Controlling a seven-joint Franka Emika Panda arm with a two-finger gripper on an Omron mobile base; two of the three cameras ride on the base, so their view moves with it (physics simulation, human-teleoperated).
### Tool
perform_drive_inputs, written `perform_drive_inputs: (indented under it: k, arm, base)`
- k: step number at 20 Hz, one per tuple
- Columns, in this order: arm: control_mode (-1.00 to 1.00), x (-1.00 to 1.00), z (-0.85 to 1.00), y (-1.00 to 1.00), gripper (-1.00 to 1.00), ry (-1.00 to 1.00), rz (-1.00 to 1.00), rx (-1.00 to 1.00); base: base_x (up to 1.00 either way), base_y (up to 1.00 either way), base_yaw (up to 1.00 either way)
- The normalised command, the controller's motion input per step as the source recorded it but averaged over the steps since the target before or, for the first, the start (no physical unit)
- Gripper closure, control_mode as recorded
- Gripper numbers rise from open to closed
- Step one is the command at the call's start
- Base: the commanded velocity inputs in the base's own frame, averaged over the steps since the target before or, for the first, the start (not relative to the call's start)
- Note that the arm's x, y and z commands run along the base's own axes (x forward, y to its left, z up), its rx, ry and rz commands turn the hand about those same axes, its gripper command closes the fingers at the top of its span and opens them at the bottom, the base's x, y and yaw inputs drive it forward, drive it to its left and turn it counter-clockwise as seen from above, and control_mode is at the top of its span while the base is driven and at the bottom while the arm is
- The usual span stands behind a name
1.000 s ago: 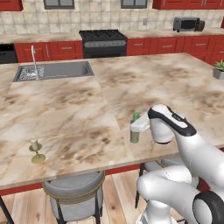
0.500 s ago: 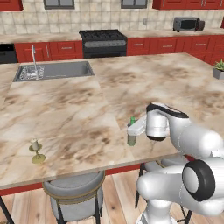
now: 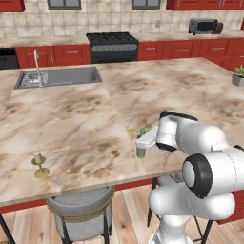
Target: Get the candle and the beer from the cabinet and move them to the dining counter.
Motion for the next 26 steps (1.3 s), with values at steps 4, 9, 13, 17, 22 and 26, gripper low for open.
perform_drive_inputs:
  k: [4,9,13,17,22,26]
  arm:
    - [-1.00,0.27,0.00,0.00,1.00,0.00,0.00,0.00]
    - [-1.00,0.35,0.02,0.00,1.00,0.00,0.00,0.00]
    - [-1.00,0.32,0.00,0.00,1.00,0.00,0.00,0.00]
    - [-1.00,0.23,-0.19,0.00,1.00,-0.01,0.00,0.00]
    - [-1.00,0.04,-0.28,0.00,1.00,-0.02,0.00,0.00]
    - [-1.00,0.00,-0.38,0.00,1.00,0.00,0.00,0.00]
  base:
    - [0.00,0.00,0.00]
    - [0.00,0.00,0.00]
    - [0.00,0.00,0.00]
    - [0.00,0.00,0.00]
    - [0.00,0.00,0.00]
    - [0.00,0.00,0.00]
